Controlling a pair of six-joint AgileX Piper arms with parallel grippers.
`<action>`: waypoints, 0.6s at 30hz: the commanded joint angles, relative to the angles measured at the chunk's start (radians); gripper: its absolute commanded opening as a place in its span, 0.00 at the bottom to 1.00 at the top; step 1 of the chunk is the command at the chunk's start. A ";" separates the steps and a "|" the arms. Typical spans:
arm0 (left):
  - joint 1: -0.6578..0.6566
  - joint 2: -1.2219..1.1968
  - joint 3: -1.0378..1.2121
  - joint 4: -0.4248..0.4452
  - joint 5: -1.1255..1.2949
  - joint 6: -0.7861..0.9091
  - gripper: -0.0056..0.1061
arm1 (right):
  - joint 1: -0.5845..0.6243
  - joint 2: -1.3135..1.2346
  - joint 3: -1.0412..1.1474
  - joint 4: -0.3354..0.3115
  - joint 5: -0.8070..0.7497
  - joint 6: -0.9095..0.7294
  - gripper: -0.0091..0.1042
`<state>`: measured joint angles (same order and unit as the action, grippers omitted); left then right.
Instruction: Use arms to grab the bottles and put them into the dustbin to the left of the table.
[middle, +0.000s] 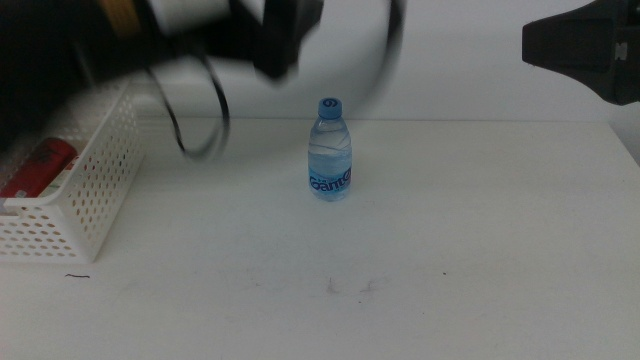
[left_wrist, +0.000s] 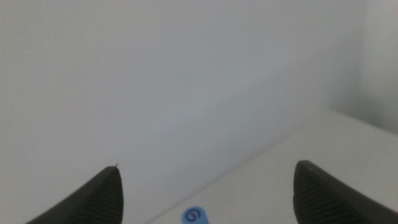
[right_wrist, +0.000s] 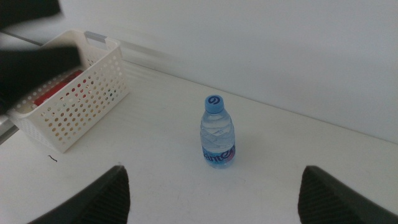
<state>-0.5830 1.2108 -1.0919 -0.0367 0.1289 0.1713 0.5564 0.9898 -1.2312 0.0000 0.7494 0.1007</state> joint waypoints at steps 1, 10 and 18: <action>-0.010 0.002 0.252 0.074 -0.427 -0.105 0.89 | 0.001 -0.002 0.005 -0.009 -0.010 -0.001 0.80; -0.004 0.293 0.531 0.013 -0.787 -0.283 0.89 | 0.001 -0.002 0.005 -0.009 -0.012 -0.001 0.80; -0.002 0.529 0.523 -0.043 -1.075 -0.281 0.89 | 0.001 -0.002 0.005 -0.009 -0.012 -0.001 0.80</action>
<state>-0.5852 1.7099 -0.5644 -0.0590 -0.8658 -0.0957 0.5564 0.9898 -1.2312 0.0000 0.7494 0.1007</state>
